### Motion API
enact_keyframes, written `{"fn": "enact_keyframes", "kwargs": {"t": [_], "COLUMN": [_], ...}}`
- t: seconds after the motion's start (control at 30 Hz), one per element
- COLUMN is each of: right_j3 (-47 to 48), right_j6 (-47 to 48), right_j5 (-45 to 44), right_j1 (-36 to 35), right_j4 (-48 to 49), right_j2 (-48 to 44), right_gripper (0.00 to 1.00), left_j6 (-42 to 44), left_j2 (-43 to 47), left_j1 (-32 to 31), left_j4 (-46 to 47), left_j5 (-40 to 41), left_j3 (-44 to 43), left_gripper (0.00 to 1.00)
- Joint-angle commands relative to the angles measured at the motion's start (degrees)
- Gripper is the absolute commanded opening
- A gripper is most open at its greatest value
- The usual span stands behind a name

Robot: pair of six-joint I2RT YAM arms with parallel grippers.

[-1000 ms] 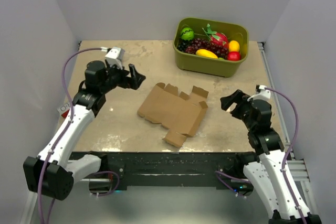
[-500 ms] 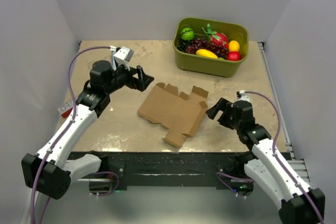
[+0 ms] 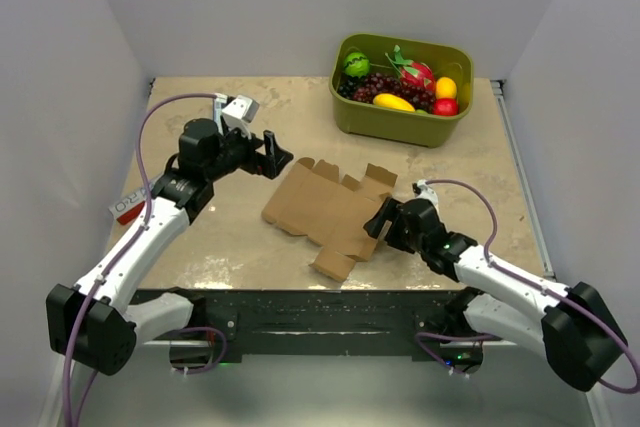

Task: Fold the paper box

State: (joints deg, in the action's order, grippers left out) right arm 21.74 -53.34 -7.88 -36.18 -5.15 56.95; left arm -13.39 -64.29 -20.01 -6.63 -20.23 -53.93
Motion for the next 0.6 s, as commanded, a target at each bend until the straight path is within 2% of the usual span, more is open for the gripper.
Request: {"fn": "enact_keyframes", "kwargs": {"t": [0.0, 0.03, 0.23, 0.37, 0.4, 0.43, 0.5, 0.57], "right_j3": [-1.08, -0.91, 1.03, 0.24, 0.41, 0.76, 2.43, 5.23], "right_j6": [-1.07, -0.45, 2.28, 3.85, 4.82, 5.96, 10.17, 16.12], "right_j5": [-4.33, -4.77, -5.13, -4.60, -4.69, -4.69, -4.60, -3.81], "right_j1": [-0.29, -0.29, -0.29, -0.29, -0.29, -0.29, -0.29, -0.29], "right_j4": [7.52, 7.78, 9.28, 10.51, 10.25, 9.90, 7.79, 5.34], "right_j2": [1.75, 2.20, 7.81, 8.27, 7.92, 7.57, 6.16, 5.02], "right_gripper": [0.79, 0.73, 0.59, 0.47, 0.35, 0.26, 0.16, 0.10], "left_j6": [2.22, 2.23, 2.66, 3.19, 3.45, 3.54, 3.81, 3.81], "left_j2": [-0.05, -0.04, -0.57, -0.57, -0.57, -0.48, -0.40, -0.48], "left_j1": [0.06, 0.06, 0.06, 0.06, 0.06, 0.06, 0.06, 0.06], "left_j4": [0.57, 0.66, 0.57, 0.74, 0.92, 1.27, 1.71, 2.50], "left_j5": [1.51, 1.42, 0.81, -0.25, -0.77, -1.82, -3.06, -5.43], "left_j3": [0.05, 0.49, 0.58, 0.58, 0.67, 0.67, 0.85, 0.93], "left_gripper": [0.98, 0.98, 0.98, 0.98, 0.98, 0.98, 0.98, 0.98]}}
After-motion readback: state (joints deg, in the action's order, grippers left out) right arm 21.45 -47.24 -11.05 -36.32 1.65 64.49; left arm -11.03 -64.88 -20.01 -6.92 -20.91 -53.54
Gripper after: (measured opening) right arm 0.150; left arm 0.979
